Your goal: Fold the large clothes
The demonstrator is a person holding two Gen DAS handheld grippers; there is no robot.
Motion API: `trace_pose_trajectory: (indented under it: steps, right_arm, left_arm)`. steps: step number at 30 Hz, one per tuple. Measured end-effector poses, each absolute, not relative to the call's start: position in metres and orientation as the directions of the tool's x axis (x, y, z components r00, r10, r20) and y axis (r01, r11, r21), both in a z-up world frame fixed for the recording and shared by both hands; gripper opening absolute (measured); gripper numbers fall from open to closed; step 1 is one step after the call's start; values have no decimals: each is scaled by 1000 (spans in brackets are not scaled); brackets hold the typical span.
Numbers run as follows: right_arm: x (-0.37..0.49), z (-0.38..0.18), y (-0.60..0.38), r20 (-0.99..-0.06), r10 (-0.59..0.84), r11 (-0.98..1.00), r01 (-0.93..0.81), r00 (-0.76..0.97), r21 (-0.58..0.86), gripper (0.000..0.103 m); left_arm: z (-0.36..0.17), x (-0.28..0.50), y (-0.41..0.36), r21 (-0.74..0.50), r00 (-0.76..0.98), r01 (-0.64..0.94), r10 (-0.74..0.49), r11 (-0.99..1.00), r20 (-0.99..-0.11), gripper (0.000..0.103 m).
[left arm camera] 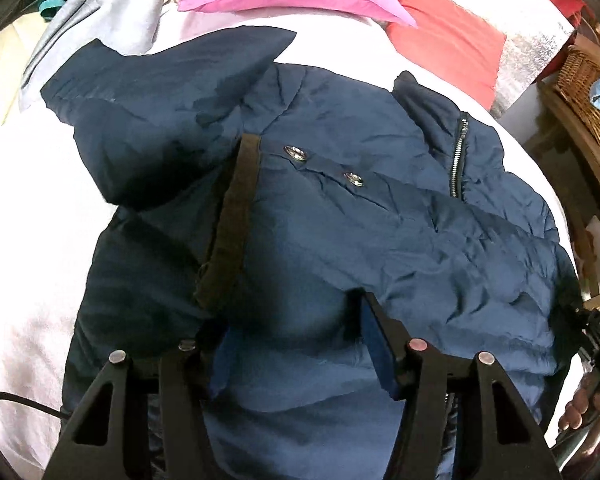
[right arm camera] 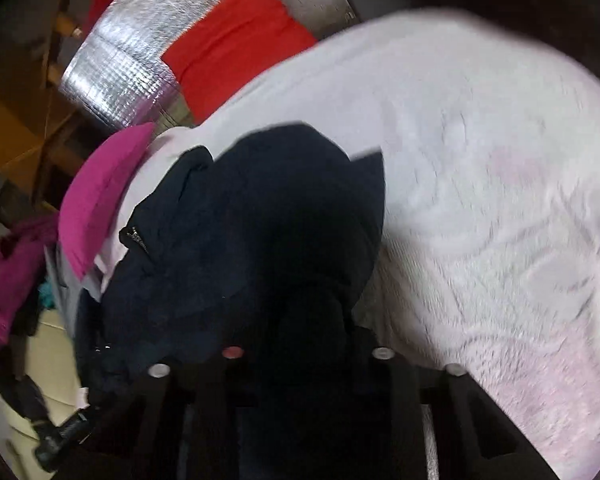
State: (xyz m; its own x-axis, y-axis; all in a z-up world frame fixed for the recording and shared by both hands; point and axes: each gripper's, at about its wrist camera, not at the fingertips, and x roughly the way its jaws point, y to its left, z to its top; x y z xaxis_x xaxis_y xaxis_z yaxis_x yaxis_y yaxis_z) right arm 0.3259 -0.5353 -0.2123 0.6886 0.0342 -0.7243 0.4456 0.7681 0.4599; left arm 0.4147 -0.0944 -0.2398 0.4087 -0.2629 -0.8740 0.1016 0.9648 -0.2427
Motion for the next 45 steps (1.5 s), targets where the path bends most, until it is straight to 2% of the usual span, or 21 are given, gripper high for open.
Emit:
trace_pose_trajectory:
  steps: [4,7,9,10,11,12,14,15,18,22,23,24,26,30,34,36,38,45]
  right_arm:
    - [321,-187,-531,-671,-97,813,447,735,373,18]
    - [333,-210,-532,-741,-115,822,482,662,303,18]
    - [328,-222,-538,-758,-98,820,484,644,305,27]
    - [326,-219,-538,-757,-92,818,483,646,313,27]
    - [323,-213,-540,-761,-73,811,483,645,332,31]
    - [319,-208,-540,-759,-54,805,478,648,351,48]
    - [310,-194,-539,-736,-67,806,472,673,358,69]
    - [302,-184,-539,-714,-108,813,476,691,337,69]
    - [279,-162,-537,-657,-166,815,477,736,328,69]
    - [278,-151,-517,-588,-90,824,391,804,409,67]
    - [280,-152,-510,-582,-72,829,374,810,416,58]
    - [285,-152,-503,-586,-54,836,357,809,416,43]
    - [295,-157,-486,-600,-17,846,332,800,418,34]
    - [311,-168,-465,-615,57,850,285,786,443,34]
    - [318,-179,-449,-629,89,866,252,772,432,34]
    - [319,-183,-445,-638,98,867,249,764,432,34]
    - [320,-185,-443,-644,103,867,249,759,432,34]
    - [328,-190,-451,-645,98,858,264,758,441,34]
  left_arm:
    - [-238,415,-102,-235,420,123,-265,964,-868,58]
    - [-244,415,-105,-202,418,134,-240,970,-876,58]
    - [-242,414,-102,-206,412,139,-246,969,-877,58]
    - [-241,414,-99,-216,406,137,-254,967,-878,58]
    - [-239,413,-95,-229,398,133,-263,964,-879,58]
    - [-236,411,-91,-238,393,131,-271,962,-879,58]
    - [-224,405,-81,-265,394,154,-305,952,-867,58]
    - [-218,402,-76,-277,399,164,-320,947,-859,58]
    - [-193,397,-49,-323,442,183,-372,928,-816,58]
    - [-169,407,-3,-340,545,109,-342,934,-766,76]
    - [-168,413,12,-346,569,61,-318,936,-759,77]
    - [-168,416,21,-357,580,31,-308,934,-754,77]
    - [-176,429,45,-396,592,-43,-296,917,-750,77]
    - [-207,457,84,-549,578,-176,-365,817,-730,77]
    - [-227,478,104,-661,587,-227,-441,715,-679,76]
    - [-234,486,106,-698,597,-231,-468,677,-651,71]
    - [-240,495,102,-723,597,-225,-494,654,-633,55]
    - [-244,515,86,-705,577,-204,-498,680,-648,37]
